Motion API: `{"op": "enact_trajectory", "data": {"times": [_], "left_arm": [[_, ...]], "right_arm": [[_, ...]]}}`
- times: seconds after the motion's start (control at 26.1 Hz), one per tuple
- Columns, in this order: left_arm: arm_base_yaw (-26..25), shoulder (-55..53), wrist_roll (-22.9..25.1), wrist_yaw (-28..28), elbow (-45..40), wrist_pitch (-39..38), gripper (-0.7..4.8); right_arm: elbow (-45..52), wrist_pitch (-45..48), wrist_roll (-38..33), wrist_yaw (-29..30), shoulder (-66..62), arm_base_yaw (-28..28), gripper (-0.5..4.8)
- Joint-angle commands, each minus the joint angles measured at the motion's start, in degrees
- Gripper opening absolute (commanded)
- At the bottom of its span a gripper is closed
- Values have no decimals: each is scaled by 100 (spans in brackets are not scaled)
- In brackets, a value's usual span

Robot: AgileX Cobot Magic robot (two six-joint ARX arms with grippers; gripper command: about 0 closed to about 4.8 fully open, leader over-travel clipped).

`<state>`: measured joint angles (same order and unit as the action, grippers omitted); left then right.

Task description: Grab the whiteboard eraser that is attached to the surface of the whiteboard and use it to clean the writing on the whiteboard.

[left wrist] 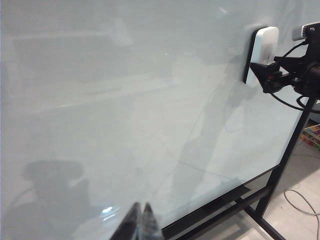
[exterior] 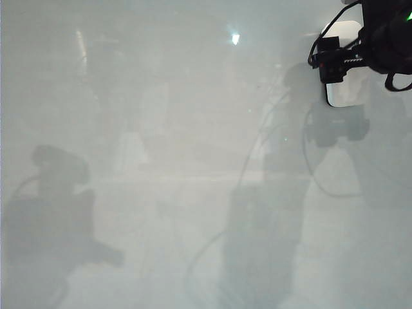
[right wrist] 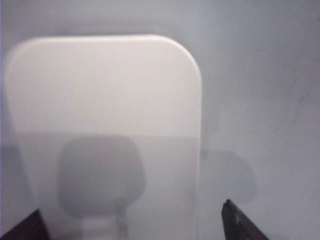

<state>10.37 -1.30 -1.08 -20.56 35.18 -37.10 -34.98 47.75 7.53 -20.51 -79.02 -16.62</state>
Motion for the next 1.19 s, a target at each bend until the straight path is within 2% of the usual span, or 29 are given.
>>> {"op": "enact_trajectory", "data": {"times": [0.04,0.11,0.31,0.46,0.5,0.57,0.69,0.73,0.77,0.88,1.03,1.19], "left_arm": [[4,-2,22,-17,13,70,-5],[2,-2,22,-9,15,70,-5],[2,-2,22,-15,13,70,-5],[2,-2,22,-7,13,70,-5],[4,-2,22,-9,13,70,-5],[4,-2,22,-24,15,70,-5],[7,-2,22,-22,13,70,-5],[7,-2,22,-22,13,70,-5],[7,-2,22,-22,13,70,-5],[7,-2,22,-22,13,70,-5],[7,-2,22,-22,15,70,-5],[7,-2,22,-20,15,70,-5]], "right_arm": [[-15,-365,-7,-24,382,-59,479],[-15,-570,-13,133,616,-101,479],[-15,-1152,-11,87,892,-483,479],[-13,-1766,-7,-564,1290,-970,476],[-13,-1897,-7,-739,1405,-1080,442],[-13,-2258,-9,-935,1700,-1287,344],[-13,-2979,-9,-920,2236,-1561,171],[-13,-3355,-11,-918,2507,-1690,86],[-13,-3578,-11,-922,2671,-1768,43],[-13,-4037,-13,-916,3056,-1810,-3],[-13,-4697,-262,-662,3589,-1810,-2],[-13,-6004,-345,-636,4258,-1808,-2]]}}
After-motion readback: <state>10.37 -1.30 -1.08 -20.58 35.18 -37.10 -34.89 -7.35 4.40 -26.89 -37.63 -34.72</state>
